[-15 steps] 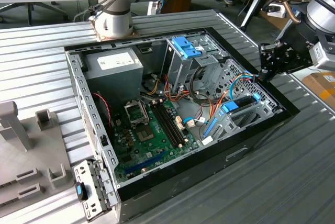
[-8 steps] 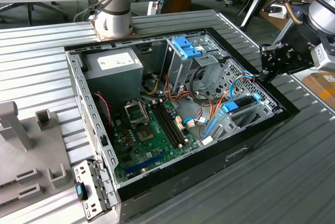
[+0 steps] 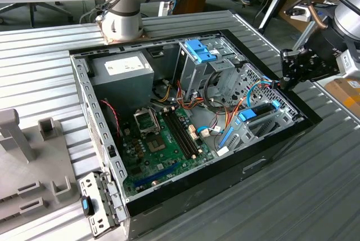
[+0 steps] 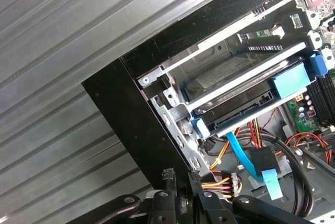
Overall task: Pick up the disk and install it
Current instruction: 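Insert the first disk wire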
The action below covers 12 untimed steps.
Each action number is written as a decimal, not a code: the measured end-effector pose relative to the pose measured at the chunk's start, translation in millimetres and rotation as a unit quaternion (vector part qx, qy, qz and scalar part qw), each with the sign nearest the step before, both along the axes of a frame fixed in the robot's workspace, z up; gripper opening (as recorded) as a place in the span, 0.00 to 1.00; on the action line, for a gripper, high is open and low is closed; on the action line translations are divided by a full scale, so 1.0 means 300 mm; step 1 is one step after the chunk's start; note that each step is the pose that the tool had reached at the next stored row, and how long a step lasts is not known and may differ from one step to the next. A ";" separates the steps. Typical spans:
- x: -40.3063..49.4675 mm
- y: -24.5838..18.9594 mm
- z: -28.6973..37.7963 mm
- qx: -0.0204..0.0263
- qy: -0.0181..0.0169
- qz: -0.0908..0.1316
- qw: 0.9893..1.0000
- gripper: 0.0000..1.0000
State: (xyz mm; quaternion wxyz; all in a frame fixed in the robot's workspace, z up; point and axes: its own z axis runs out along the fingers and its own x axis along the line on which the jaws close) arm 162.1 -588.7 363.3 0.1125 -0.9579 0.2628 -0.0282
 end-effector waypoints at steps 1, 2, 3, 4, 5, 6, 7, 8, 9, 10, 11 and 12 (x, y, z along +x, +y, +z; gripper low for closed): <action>-0.004 -0.001 0.000 0.001 0.000 0.000 1.000 0.23; -0.005 -0.001 0.000 0.001 0.000 0.000 1.000 0.23; -0.005 -0.002 -0.001 0.001 0.000 0.000 1.000 0.23; -0.006 -0.002 0.000 0.001 0.000 0.000 1.000 0.23; -0.006 -0.002 0.000 0.001 0.000 0.000 1.000 0.23; -0.006 -0.002 0.000 0.001 0.000 0.000 1.000 0.23; -0.006 -0.002 0.000 0.001 0.000 0.000 1.000 0.23; -0.006 -0.002 0.000 0.001 0.000 0.000 1.000 0.23; -0.006 -0.002 0.000 0.001 0.000 0.000 1.000 0.23; -0.006 -0.002 0.000 0.001 0.000 0.000 1.000 0.16; -0.006 -0.002 0.000 0.001 0.000 0.000 1.000 0.16; -0.006 -0.002 0.000 0.001 0.000 0.000 1.000 0.16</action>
